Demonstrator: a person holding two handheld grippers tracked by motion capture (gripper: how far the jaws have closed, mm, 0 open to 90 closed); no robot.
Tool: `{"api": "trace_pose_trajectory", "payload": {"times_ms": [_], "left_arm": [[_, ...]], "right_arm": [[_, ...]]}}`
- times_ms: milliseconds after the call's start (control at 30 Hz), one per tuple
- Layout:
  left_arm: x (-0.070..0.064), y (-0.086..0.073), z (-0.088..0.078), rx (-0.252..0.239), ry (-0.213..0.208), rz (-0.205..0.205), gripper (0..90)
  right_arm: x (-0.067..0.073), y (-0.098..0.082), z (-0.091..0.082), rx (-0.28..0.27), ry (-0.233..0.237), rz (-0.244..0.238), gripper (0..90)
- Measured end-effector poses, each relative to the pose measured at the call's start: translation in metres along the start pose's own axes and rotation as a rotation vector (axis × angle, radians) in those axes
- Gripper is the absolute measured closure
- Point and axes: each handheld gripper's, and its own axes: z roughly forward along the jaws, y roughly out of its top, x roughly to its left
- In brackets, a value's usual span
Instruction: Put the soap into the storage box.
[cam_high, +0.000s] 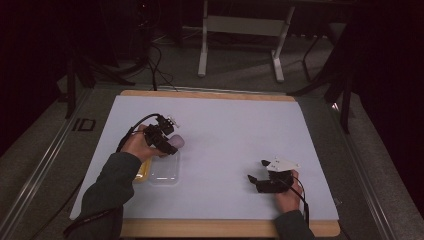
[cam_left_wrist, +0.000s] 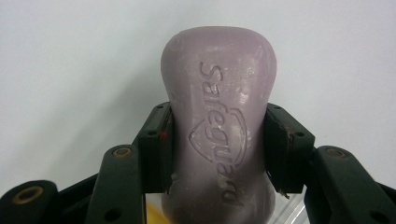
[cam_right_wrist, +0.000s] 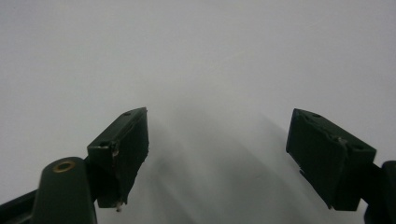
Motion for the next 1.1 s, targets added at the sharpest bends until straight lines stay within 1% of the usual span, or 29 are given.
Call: {"api": "trace_pose_trajectory", "payload": {"times_ms": [33,233,367,467,567,600,767,967,1100], "left_arm": [[0.001,-0.002,0.000,-0.002,-0.002,-0.008,49.7],[0.001,-0.009,-0.002,0.005,0.003,-0.012,49.6],[0.003,-0.015,-0.004,0.009,0.005,-0.024,49.6],[0.004,-0.018,-0.006,0.005,0.008,-0.033,49.6],[0.006,-0.023,-0.008,-0.001,0.001,-0.040,49.6],[0.006,-0.024,-0.009,-0.001,0.005,-0.041,49.6],[0.009,-0.029,-0.012,-0.005,0.005,-0.066,49.7],[0.009,-0.033,-0.017,-0.010,0.015,-0.084,49.6],[0.010,-0.037,-0.019,-0.012,0.024,-0.090,49.6]], "right_arm": [[0.000,0.000,0.000,0.000,0.000,-0.001,20.7],[0.000,0.000,0.000,-0.001,-0.001,0.000,20.7],[0.000,0.000,0.000,-0.003,-0.001,0.003,20.7],[0.000,0.000,0.000,-0.004,-0.002,0.003,20.7],[0.000,0.000,0.000,-0.004,-0.002,0.003,20.7],[0.000,0.000,0.000,-0.004,-0.003,0.003,20.7],[0.000,0.000,-0.001,-0.009,-0.004,0.008,20.6],[0.000,0.000,-0.001,-0.009,-0.004,0.008,20.7],[0.000,0.000,-0.001,-0.009,-0.004,0.008,20.7]]}}
